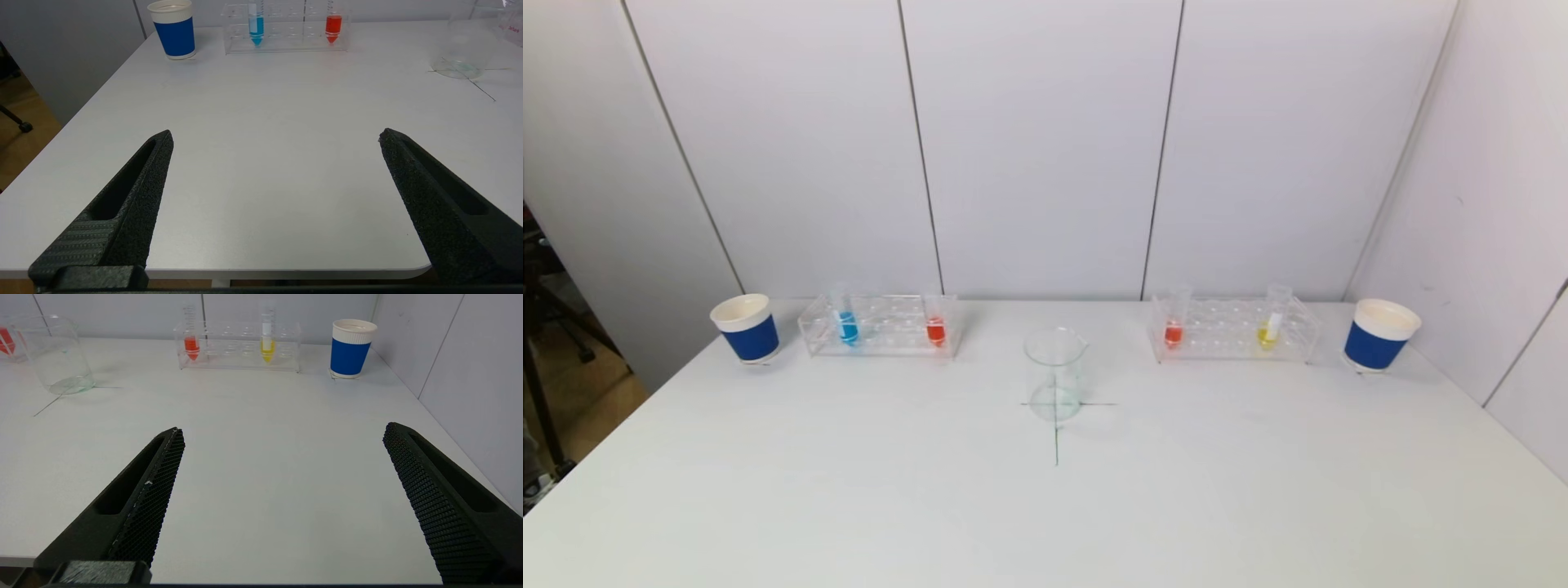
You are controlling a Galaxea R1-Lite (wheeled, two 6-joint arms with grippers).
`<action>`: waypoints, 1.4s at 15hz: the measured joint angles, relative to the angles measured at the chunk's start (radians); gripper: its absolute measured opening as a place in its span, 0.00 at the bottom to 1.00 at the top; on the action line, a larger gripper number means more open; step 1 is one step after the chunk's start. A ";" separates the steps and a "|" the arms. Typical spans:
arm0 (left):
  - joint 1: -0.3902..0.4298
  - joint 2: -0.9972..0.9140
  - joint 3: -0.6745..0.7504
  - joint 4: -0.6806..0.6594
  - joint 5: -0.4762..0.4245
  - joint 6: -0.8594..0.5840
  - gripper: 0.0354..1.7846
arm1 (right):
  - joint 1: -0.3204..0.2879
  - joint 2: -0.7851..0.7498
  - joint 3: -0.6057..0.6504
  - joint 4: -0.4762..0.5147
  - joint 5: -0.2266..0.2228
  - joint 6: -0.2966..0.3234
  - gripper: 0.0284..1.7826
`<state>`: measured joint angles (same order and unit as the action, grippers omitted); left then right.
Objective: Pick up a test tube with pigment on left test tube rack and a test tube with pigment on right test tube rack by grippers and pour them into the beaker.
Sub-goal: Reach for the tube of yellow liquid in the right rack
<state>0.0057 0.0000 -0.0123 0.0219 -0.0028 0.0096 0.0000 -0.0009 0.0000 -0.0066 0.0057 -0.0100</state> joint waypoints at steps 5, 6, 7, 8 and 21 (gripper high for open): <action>0.000 0.000 0.000 0.000 0.000 0.000 0.99 | 0.000 0.000 0.000 0.000 0.000 0.000 0.99; 0.000 0.000 0.000 0.000 0.000 0.000 0.99 | 0.000 0.000 0.000 0.000 0.000 0.000 0.99; 0.000 0.000 0.000 0.001 0.000 0.000 0.99 | 0.000 0.000 0.000 0.001 0.000 0.000 0.99; 0.000 0.000 0.000 0.000 0.000 0.000 0.99 | 0.000 0.000 0.000 0.000 0.000 0.000 0.99; 0.000 0.000 0.000 0.000 0.000 0.000 0.99 | -0.001 0.000 0.000 -0.003 -0.004 -0.008 0.99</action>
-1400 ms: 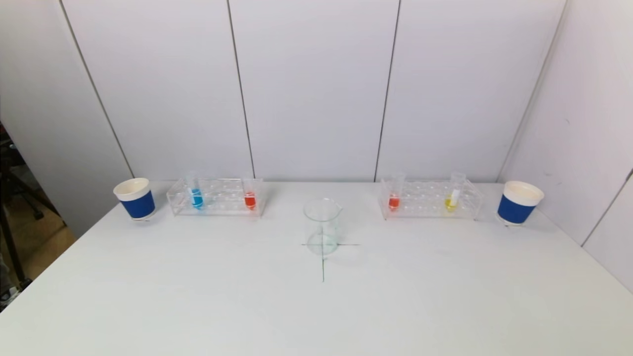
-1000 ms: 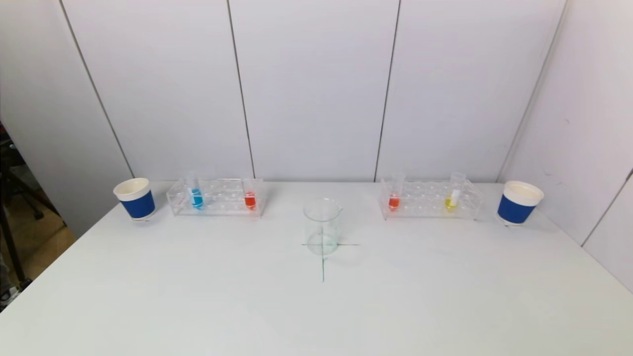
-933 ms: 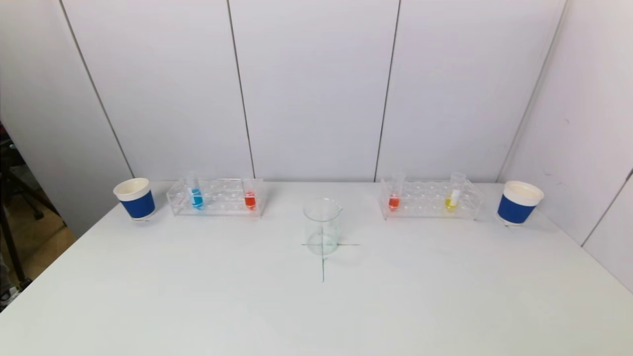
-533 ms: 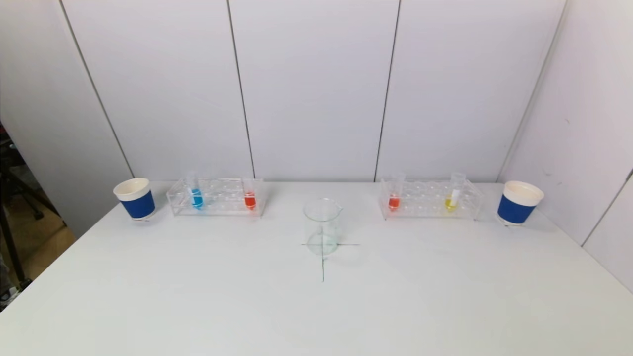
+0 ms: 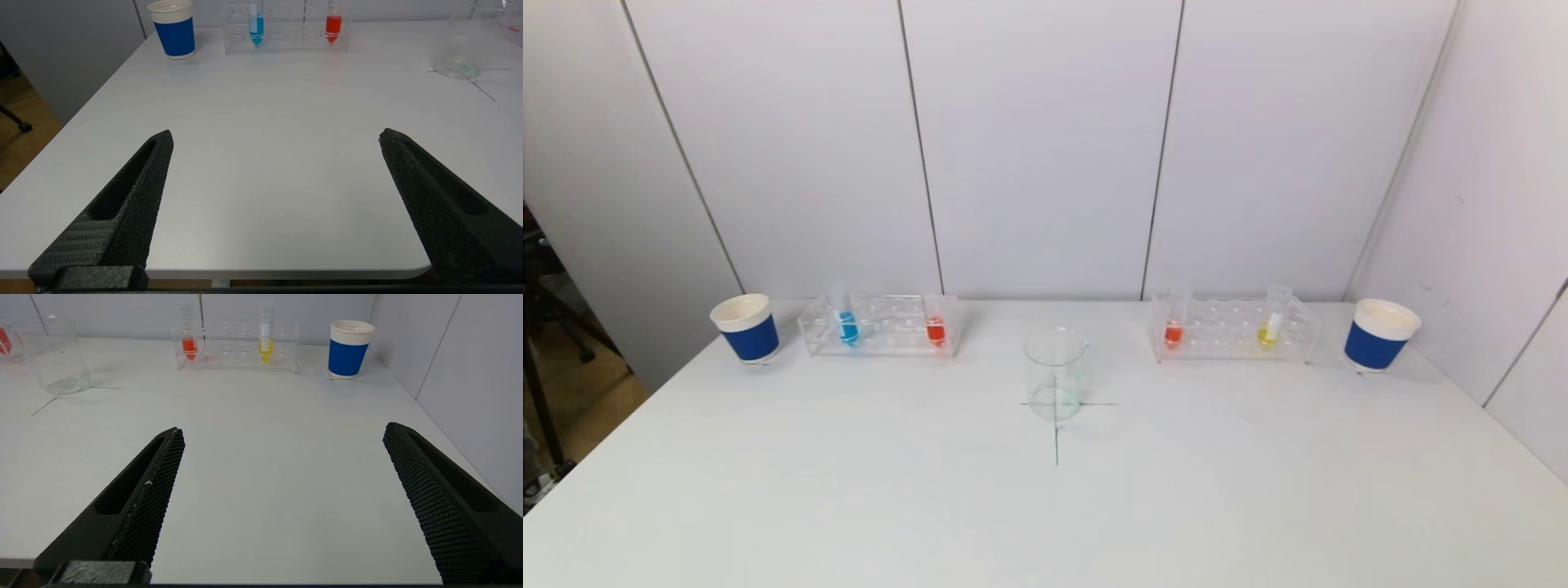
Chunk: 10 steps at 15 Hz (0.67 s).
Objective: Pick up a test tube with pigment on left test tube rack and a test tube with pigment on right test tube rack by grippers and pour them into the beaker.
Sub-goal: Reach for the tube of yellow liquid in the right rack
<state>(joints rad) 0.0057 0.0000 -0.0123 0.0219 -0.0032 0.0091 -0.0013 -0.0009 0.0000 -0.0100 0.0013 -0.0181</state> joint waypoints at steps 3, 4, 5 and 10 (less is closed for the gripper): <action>0.000 0.000 0.000 0.000 0.000 0.000 0.99 | 0.000 0.002 -0.065 0.023 -0.006 -0.004 0.99; 0.000 0.000 0.000 0.001 0.000 0.000 0.99 | 0.000 0.009 -0.109 0.050 -0.006 -0.004 0.99; 0.000 0.000 0.000 0.000 0.000 0.000 0.99 | 0.000 0.024 -0.167 0.088 -0.006 -0.003 0.99; 0.000 0.000 0.000 0.000 0.000 0.000 0.99 | 0.003 0.216 -0.431 0.143 0.006 0.000 0.99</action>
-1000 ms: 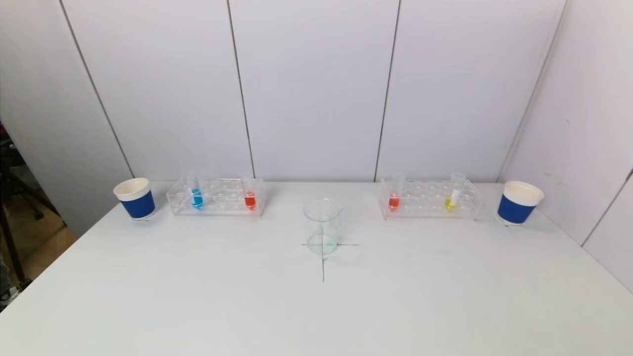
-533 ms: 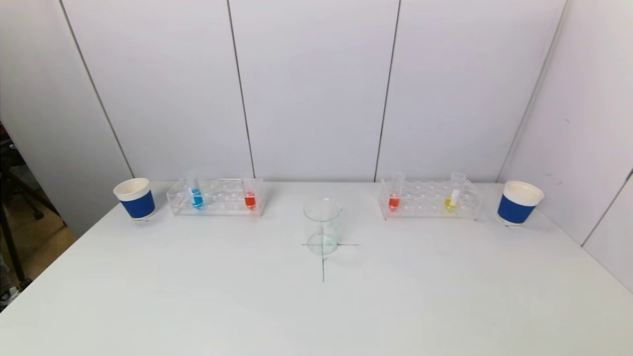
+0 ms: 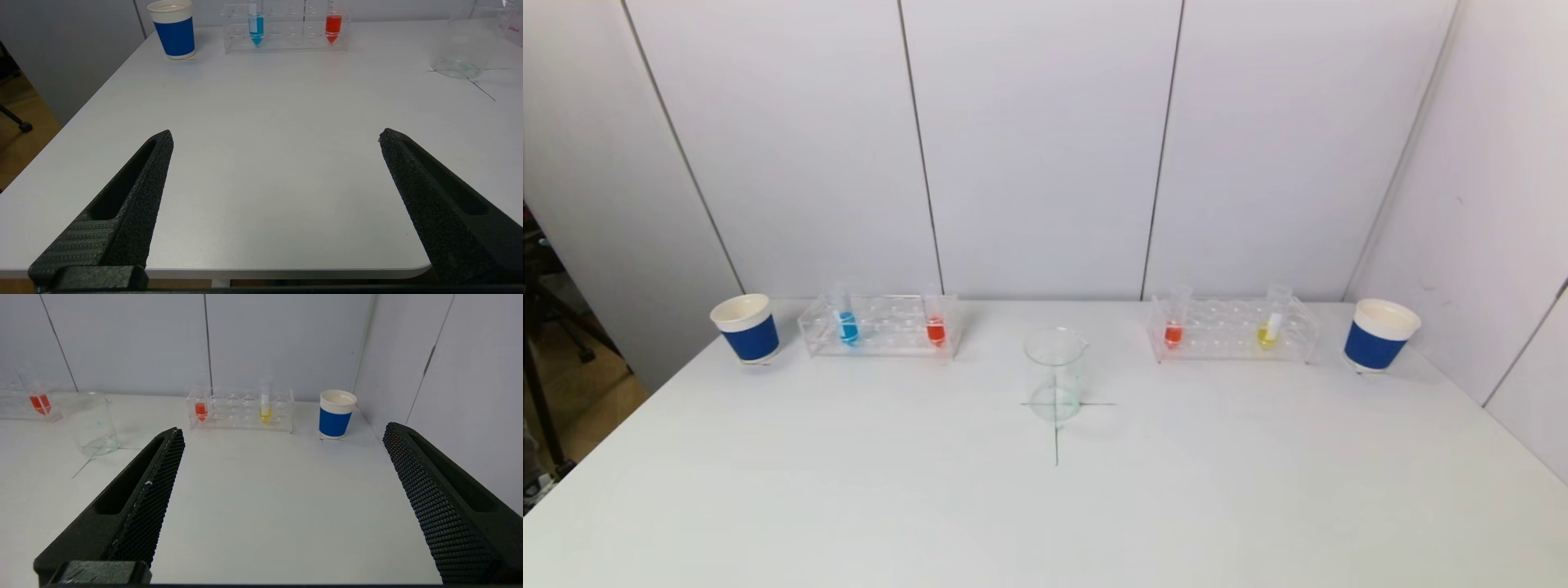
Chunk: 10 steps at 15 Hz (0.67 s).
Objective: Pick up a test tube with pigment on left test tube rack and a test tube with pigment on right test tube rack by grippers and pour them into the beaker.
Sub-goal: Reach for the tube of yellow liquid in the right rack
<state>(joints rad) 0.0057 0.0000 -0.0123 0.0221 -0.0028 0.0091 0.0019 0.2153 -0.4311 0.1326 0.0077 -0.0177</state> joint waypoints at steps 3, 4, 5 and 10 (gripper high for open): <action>0.000 0.000 0.000 0.000 0.000 0.000 0.99 | 0.009 0.170 -0.155 -0.007 0.019 0.002 0.99; 0.000 0.000 0.000 0.000 0.000 0.000 0.99 | 0.009 0.221 -0.201 -0.007 0.028 0.003 0.99; 0.000 0.000 0.000 0.000 0.000 0.000 0.99 | 0.010 0.281 -0.251 -0.009 0.034 0.004 0.99; 0.000 0.000 0.000 0.000 0.000 0.000 0.99 | 0.012 0.580 -0.347 -0.199 0.048 0.003 0.99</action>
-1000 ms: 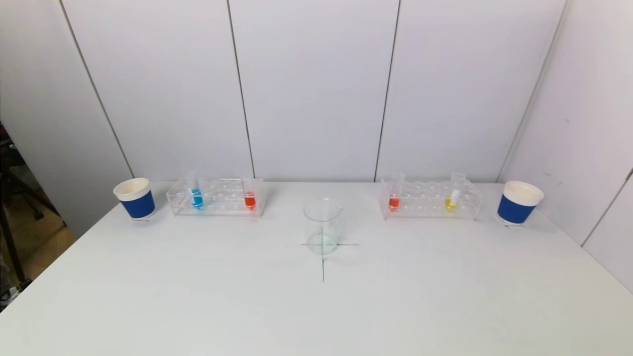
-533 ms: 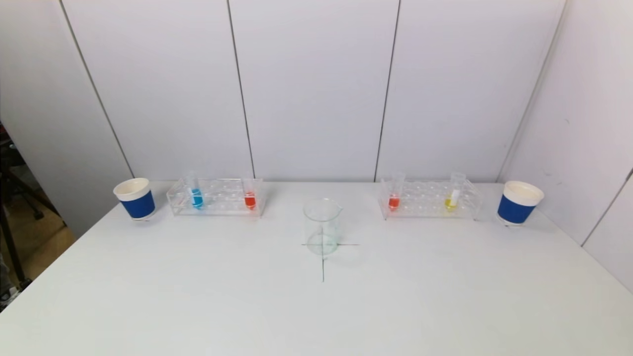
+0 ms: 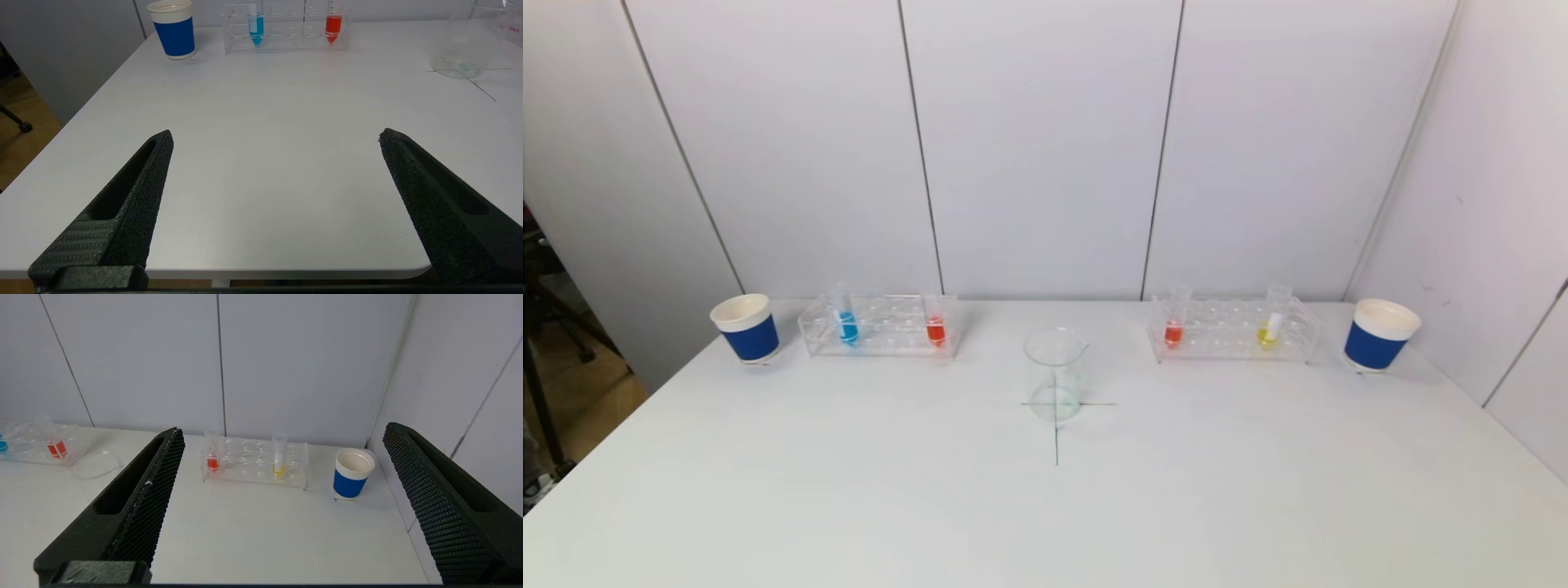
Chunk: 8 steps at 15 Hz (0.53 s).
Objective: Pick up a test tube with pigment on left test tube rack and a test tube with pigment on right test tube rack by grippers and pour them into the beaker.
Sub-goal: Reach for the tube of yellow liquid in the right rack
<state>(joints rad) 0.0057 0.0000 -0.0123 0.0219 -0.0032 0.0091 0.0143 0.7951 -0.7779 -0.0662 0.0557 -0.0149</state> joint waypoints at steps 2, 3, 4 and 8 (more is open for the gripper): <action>0.000 0.000 0.000 0.000 0.000 0.000 0.99 | 0.001 0.107 -0.006 -0.101 0.001 0.002 0.99; 0.000 0.000 0.000 0.000 0.000 0.000 0.99 | 0.001 0.159 -0.006 -0.144 0.001 0.004 0.99; 0.000 0.000 0.000 0.000 0.000 0.000 0.99 | 0.001 0.212 -0.004 -0.186 0.001 0.005 0.99; 0.000 0.000 0.000 0.000 0.000 0.000 0.99 | 0.001 0.400 0.024 -0.320 0.001 0.008 0.99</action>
<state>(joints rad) 0.0053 0.0000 -0.0123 0.0219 -0.0032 0.0089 0.0149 1.1949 -0.7534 -0.3862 0.0572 -0.0072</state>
